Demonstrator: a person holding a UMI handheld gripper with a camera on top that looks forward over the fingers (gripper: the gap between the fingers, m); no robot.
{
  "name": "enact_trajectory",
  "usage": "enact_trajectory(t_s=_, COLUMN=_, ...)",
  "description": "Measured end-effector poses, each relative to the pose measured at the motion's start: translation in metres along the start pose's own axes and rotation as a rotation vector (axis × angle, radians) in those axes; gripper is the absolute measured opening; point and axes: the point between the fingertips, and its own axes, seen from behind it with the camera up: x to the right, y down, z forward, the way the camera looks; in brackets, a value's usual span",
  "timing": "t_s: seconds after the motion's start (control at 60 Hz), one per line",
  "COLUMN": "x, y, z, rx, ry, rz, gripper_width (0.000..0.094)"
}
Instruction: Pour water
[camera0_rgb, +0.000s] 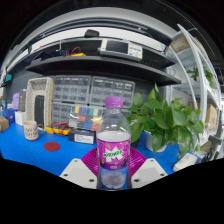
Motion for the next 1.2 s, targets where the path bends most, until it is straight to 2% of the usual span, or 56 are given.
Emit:
enact_trajectory(t_s=0.217, x=-0.071, y=-0.036, z=0.032, rx=0.029, ry=-0.009, rz=-0.346, gripper_width=0.034)
enact_trajectory(t_s=0.45, x=-0.2, y=-0.081, z=0.091, rx=0.139, ry=-0.057, rz=-0.941, gripper_width=0.0341)
enact_trajectory(t_s=0.65, x=-0.281, y=-0.092, z=0.122, rx=0.215, ry=-0.048, rz=-1.359, gripper_width=0.0341)
enact_trajectory(t_s=0.8, x=-0.305, y=-0.095, z=0.141, rx=0.241, ry=-0.009, rz=-1.646, gripper_width=0.0339)
enact_trajectory(t_s=0.933, x=-0.328, y=-0.112, z=0.146, rx=0.356, ry=0.06, rz=-1.91, gripper_width=0.0339)
enact_trajectory(t_s=1.2, x=-0.347, y=-0.112, z=0.154, rx=0.39, ry=0.096, rz=-2.144, gripper_width=0.0338)
